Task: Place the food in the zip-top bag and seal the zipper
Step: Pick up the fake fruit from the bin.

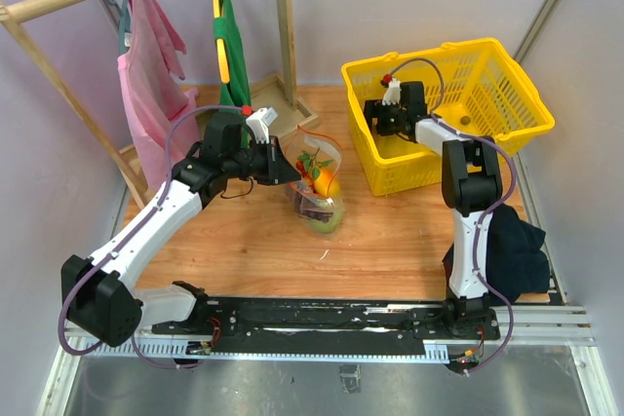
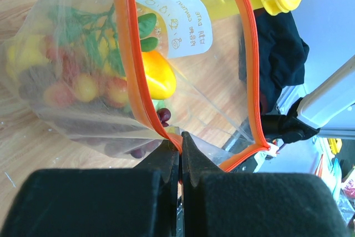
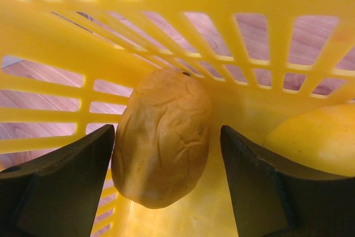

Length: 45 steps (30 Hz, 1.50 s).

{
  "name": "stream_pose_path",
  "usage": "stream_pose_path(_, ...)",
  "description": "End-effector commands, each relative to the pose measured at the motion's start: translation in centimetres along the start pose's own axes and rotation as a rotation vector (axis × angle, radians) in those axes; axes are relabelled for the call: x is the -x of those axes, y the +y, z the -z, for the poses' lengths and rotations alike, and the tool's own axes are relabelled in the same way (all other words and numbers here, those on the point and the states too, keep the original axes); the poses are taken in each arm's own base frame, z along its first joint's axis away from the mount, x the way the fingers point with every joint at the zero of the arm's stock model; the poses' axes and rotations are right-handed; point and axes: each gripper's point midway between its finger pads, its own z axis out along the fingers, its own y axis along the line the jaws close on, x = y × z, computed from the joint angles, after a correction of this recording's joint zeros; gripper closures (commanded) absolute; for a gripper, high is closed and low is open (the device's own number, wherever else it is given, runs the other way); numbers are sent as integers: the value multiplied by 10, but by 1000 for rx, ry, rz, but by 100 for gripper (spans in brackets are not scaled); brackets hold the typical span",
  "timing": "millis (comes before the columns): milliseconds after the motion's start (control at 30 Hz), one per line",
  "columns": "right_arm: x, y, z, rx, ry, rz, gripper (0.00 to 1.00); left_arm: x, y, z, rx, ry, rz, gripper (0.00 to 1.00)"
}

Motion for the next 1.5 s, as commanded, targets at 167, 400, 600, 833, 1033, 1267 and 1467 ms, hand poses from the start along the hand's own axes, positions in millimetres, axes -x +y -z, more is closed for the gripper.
stream_pose_path(167,-10,-8,-3,-2,13,-37,47,8,-10,4,-40,-30,-28,100)
stream_pose_path(400,15,2,23,-23,-22,17,70,9,-9,5,-37,-33,-30,100)
stream_pose_path(600,39,13,55,-67,-62,71,82,10,-11,6,-40,-38,-32,100)
stream_pose_path(833,58,19,94,-152,-85,114,88,10,-12,8,-44,-43,-34,100)
stream_pose_path(1033,68,26,139,-258,-105,115,89,9,-12,8,-40,-45,-36,100)
stream_pose_path(1267,81,52,197,-330,-179,105,89,11,-13,9,-41,-48,-37,100)
stream_pose_path(1467,92,94,233,-300,-261,132,89,14,-9,7,-22,-47,-30,100)
